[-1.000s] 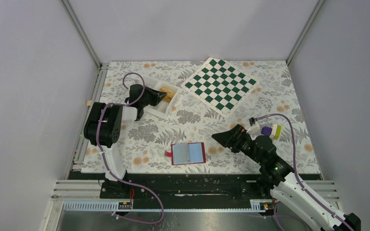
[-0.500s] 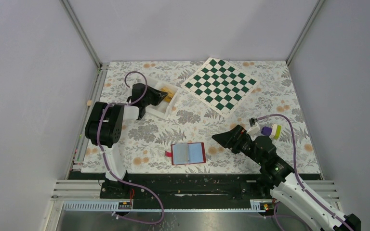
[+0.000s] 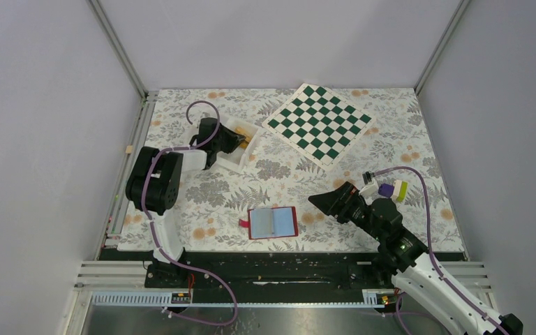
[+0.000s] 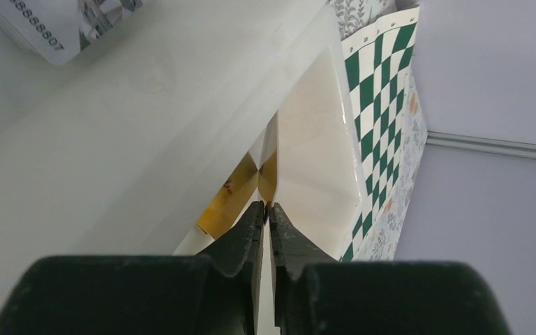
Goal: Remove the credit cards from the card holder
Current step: Place the credit card in the storage box.
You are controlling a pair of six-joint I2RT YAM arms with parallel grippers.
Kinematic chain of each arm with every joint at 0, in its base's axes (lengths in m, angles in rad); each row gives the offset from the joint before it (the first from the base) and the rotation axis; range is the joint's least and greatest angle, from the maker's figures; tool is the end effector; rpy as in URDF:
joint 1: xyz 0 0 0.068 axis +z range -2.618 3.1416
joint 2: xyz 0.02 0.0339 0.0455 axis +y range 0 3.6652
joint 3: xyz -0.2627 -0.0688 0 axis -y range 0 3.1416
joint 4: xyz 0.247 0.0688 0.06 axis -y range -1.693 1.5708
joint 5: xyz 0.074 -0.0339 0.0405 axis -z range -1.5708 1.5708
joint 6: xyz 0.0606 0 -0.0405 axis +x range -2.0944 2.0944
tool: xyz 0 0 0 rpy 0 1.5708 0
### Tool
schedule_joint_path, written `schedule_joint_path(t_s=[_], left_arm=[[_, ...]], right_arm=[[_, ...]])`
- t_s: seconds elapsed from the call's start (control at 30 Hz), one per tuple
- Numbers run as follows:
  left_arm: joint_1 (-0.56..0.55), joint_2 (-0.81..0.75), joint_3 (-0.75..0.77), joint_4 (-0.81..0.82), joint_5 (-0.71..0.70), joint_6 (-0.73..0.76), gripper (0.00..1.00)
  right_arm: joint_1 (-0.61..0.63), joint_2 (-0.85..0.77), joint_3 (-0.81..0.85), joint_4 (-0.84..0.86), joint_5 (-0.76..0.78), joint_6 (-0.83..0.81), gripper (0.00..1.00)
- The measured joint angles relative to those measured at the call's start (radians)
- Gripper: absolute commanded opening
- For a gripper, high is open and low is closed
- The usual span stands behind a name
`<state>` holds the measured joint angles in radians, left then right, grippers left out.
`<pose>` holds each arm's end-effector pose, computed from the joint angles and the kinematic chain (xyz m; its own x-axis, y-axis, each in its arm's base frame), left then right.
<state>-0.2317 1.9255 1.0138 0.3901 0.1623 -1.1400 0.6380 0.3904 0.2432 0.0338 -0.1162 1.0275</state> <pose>0.4123 -0.1073 0.1347 -0.5323 -0.7957 -0.2889 -0.2891 0.4916 -0.8214 0.1272 0.1030 0.2214 -0.6326 0.5894 -0.5024 -0.2758 0.4347 0.8573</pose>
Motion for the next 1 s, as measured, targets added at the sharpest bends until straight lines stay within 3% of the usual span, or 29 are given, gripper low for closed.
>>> schedule_joint_path(t_s=[1.0], left_arm=[[-0.028, -0.023, 0.073, -0.248, -0.100, 0.146, 0.27]], right_arm=[[0.000, -0.022, 0.005, -0.030, 0.003, -0.003, 1.00]])
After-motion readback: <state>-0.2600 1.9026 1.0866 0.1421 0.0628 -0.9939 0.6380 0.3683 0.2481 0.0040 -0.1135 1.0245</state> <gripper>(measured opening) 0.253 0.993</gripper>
